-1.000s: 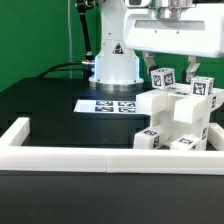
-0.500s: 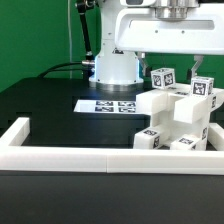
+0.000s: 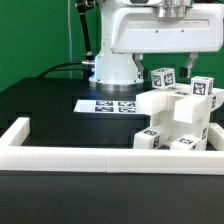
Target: Assemble chair
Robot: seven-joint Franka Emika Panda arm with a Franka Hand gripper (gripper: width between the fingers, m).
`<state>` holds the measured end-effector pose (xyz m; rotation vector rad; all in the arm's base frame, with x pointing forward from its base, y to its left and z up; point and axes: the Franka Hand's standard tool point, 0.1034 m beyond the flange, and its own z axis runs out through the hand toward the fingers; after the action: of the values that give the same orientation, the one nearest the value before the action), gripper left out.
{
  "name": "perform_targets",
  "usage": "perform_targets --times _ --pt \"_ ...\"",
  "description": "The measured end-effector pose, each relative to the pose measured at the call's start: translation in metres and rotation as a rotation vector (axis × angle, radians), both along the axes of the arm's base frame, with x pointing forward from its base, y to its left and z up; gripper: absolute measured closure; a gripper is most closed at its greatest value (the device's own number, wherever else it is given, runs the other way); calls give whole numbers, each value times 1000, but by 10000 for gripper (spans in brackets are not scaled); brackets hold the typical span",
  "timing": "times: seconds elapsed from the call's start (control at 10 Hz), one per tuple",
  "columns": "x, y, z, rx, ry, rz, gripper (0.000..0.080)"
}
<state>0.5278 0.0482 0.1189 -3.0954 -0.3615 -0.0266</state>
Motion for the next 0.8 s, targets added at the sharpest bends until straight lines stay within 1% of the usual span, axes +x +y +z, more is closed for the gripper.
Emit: perform_targets --times 0.2,0.3,0.4,0.5,0.6,0.7,0.8 --pt "2 0 1 -7 -4 93 151" --pt "3 0 2 -9 -7 90 151" --pt "3 0 2 -9 -6 79 197" --pt "3 0 1 -9 -6 78 197" --pt "3 0 1 -9 -6 78 373" --pt "3 0 1 -9 -6 78 373" --pt "3 0 1 -9 -6 78 514"
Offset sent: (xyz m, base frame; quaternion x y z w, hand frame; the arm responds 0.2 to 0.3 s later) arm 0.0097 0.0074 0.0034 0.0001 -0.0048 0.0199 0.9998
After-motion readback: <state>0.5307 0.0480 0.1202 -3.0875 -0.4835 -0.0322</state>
